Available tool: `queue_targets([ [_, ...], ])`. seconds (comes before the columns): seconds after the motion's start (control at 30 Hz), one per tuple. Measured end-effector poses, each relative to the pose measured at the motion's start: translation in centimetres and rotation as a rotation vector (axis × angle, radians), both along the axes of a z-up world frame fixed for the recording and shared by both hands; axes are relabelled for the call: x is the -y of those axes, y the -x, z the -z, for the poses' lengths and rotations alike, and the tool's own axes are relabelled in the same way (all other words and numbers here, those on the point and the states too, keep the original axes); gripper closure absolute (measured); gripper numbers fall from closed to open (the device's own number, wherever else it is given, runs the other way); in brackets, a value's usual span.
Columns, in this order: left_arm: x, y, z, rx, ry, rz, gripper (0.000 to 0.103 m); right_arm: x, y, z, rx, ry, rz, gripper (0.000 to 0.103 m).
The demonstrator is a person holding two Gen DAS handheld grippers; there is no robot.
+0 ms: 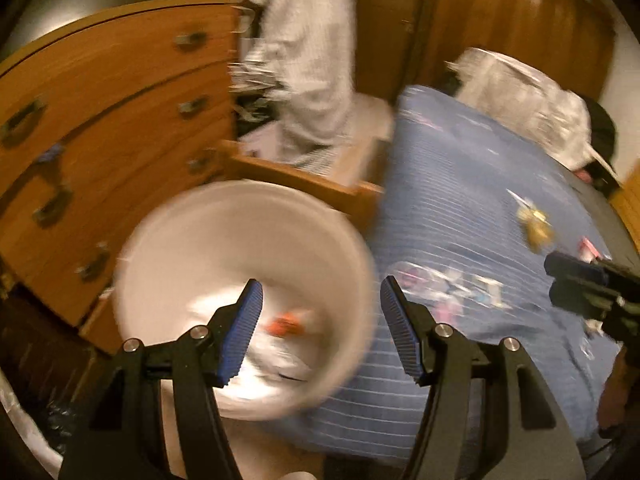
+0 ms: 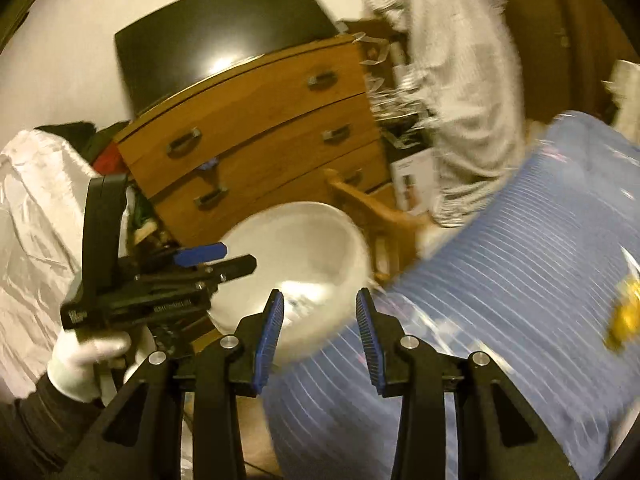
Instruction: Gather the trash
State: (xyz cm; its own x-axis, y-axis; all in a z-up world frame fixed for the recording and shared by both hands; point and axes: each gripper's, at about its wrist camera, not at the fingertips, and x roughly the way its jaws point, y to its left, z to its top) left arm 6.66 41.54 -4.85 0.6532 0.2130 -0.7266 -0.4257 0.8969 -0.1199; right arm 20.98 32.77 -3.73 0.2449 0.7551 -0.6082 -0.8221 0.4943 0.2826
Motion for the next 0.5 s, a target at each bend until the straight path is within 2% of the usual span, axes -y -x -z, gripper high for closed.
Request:
queue_targets([
  [0.07, 3.7, -1.8, 1.1, -0.008, 0.018, 0.080, 0.044, 6.3, 0.3, 1.7, -0.001, 0.000, 0.088, 0.062],
  [0.3, 15.2, -7.9, 5.5, -0.073, 0.059, 0.339, 0.044, 27.0, 1.1, 8.1, -0.091, -0.006, 0.384, 0.059],
  [0.4, 20.3, -10.6, 6.6, -0.080, 0.077, 0.460, 0.044, 32.9, 2.2, 9.9, -0.102, -0.004, 0.470, 0.058],
  [0.5, 25.2, -13.6, 7.7, -0.061, 0.072, 0.569, 0.033, 38.4, 3.2, 11.2, -0.117, -0.018, 0.540, 0.055],
])
